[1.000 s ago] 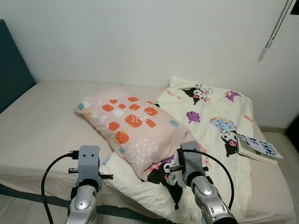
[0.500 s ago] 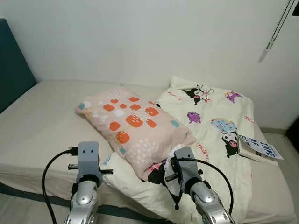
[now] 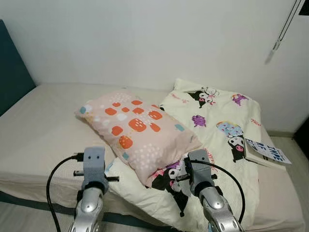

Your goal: Clean up the room

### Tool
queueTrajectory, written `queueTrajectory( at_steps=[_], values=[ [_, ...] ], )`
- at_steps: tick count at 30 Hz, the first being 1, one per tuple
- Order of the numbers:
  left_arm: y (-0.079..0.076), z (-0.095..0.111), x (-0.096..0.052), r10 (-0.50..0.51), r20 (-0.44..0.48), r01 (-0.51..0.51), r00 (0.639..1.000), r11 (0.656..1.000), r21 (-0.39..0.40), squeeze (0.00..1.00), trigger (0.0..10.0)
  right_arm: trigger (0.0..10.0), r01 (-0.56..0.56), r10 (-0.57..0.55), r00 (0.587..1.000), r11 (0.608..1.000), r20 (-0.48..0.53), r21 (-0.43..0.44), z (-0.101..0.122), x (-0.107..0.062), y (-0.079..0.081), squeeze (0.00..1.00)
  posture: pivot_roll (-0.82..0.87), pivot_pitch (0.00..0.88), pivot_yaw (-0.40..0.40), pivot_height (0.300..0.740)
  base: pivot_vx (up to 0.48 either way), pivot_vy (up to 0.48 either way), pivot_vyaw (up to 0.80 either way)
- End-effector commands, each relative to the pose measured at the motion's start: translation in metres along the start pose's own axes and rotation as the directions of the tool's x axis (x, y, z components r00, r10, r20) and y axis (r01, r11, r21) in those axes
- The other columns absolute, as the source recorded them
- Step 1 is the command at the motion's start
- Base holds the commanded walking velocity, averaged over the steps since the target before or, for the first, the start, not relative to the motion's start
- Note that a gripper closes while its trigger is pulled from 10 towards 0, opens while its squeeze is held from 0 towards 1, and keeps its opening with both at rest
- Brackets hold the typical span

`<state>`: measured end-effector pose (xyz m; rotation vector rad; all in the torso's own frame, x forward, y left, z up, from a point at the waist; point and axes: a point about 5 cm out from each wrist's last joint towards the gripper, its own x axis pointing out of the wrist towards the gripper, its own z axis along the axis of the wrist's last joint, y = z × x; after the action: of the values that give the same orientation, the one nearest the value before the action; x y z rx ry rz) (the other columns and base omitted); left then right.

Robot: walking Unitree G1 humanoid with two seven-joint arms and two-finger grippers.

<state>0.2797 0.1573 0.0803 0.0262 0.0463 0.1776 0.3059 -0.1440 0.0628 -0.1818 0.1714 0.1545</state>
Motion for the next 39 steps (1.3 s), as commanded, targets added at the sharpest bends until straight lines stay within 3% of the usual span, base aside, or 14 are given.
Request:
queueTrajectory(
  at_steps=[1,8,39],
  values=[
    [0.0036,0.0001,-0.0029,0.002,0.01,-0.003,1.0,1.0,0.011,0.0,10.0,10.0,-0.02,0.02,1.0,1.0,-0.006,0.0,-0.0018,0.0012,0.006,0.0,-0.04,0.093,-0.037,0.74,0.0,0.0,0.0],
    [0.0032,0.0014,-0.0032,0.009,0.02,-0.009,1.0,1.0,0.013,0.0,10.0,10.0,-0.029,0.029,1.0,1.0,-0.009,-0.005,-0.0005,0.0032,0.0076,0.0,-0.04,0.094,-0.04,0.74,0.0,0.0,0.0],
    [0.0049,0.0022,-0.008,0.031,0.023,-0.032,0.999,0.999,0.019,0.0,10.0,10.0,-0.044,0.044,0.999,0.999,-0.013,-0.012,0.0011,0.0083,0.0072,0.0,-0.04,0.104,-0.053,0.74,0.0,0.0,-0.8]
  ],
)
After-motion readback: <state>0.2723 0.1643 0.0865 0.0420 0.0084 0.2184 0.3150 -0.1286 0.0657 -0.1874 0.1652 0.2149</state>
